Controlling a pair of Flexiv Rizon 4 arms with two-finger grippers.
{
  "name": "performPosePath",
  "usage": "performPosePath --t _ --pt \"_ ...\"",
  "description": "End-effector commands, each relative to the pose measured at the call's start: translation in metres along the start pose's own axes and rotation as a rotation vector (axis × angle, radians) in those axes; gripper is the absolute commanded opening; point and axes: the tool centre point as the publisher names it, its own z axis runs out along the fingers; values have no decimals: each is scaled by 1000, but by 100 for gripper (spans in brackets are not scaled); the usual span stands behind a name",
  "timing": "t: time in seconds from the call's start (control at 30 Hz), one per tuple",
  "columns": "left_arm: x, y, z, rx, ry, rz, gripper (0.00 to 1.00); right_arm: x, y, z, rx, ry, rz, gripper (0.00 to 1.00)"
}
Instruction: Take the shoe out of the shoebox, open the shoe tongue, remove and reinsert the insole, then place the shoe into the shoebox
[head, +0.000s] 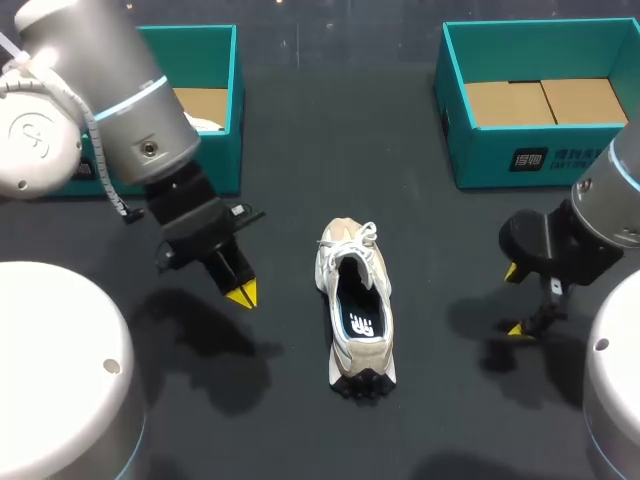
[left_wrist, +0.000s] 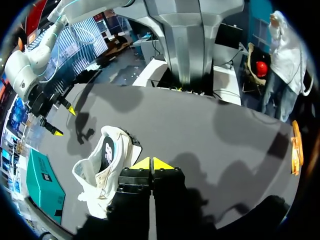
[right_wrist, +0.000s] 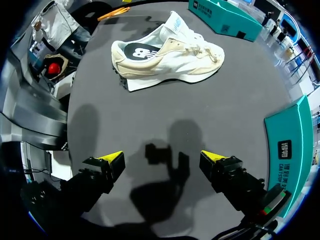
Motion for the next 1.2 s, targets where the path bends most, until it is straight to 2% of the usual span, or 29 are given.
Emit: performPosePath --t 0.03,0.3,0.37,0.53,0.8,1.0,1.2 --pt "-4 -3 -6 -15 42 33 0 7 -10 -16 -26 4 -4 100" --pt "-4 -3 -6 -15 42 33 0 7 -10 -16 -26 4 -4 100" --pt "-14 -3 -1 -47 71 59 0 7 -10 -16 -26 4 -4 100" --pt "-27 6 -2 -36 102 120 0 7 -10 -16 -26 4 -4 100" --pt "-53 21 1 -97 141 200 0 7 -10 -16 -26 4 -4 100" --pt "-81 21 13 -69 179 281 0 7 -10 -16 -26 4 -4 100" --pt "-81 21 13 -69 179 281 0 7 -10 -16 -26 4 -4 100"
